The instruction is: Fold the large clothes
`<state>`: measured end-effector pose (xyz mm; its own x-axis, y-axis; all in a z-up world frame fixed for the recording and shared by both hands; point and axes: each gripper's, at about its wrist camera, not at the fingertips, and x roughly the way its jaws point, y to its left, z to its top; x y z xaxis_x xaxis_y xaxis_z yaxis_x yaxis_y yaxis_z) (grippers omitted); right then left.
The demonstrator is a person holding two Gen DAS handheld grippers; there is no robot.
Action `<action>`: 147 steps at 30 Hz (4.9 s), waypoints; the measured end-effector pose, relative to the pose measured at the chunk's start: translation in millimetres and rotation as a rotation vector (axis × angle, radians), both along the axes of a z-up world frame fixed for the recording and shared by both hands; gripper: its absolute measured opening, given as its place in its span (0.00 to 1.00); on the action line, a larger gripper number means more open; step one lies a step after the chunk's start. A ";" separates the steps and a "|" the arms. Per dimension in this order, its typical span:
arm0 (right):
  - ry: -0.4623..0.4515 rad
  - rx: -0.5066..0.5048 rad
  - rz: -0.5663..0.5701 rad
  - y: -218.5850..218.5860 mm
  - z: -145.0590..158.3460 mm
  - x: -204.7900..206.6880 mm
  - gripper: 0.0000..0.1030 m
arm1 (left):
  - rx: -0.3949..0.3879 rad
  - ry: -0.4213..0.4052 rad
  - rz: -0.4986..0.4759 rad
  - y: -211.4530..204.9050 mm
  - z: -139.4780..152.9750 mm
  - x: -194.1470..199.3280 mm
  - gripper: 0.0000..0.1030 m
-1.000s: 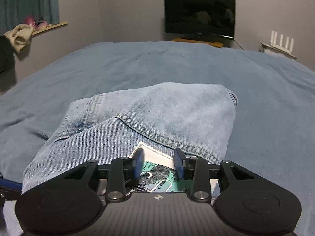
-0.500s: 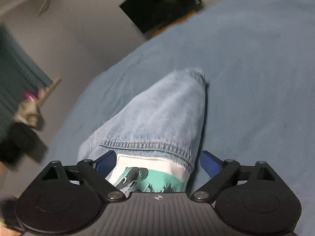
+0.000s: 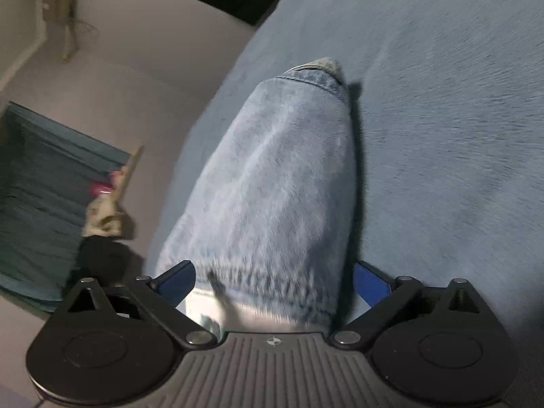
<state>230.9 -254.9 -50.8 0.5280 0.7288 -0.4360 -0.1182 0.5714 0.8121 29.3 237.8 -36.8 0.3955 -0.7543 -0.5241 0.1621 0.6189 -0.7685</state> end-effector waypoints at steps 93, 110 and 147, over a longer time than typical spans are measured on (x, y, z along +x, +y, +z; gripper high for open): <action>-0.217 -0.872 -0.261 0.8 68.7 -171.4 1.00 | 0.689 -0.373 0.152 -199.6 23.6 -42.6 0.99; -0.137 -0.925 -0.347 -14.7 39.0 -130.4 1.00 | 0.810 -0.452 0.025 -219.5 -12.3 -8.0 0.99; -0.136 -0.983 -0.267 -0.1 19.0 -119.8 1.00 | 0.793 -0.423 0.032 -220.1 -19.6 0.7 1.00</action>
<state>111.1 -255.1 -31.8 0.7102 -0.0661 -0.7009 0.0540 0.9978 -0.0394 30.0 17.7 -56.4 0.6881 -0.2183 -0.6920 0.3082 0.9513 0.0063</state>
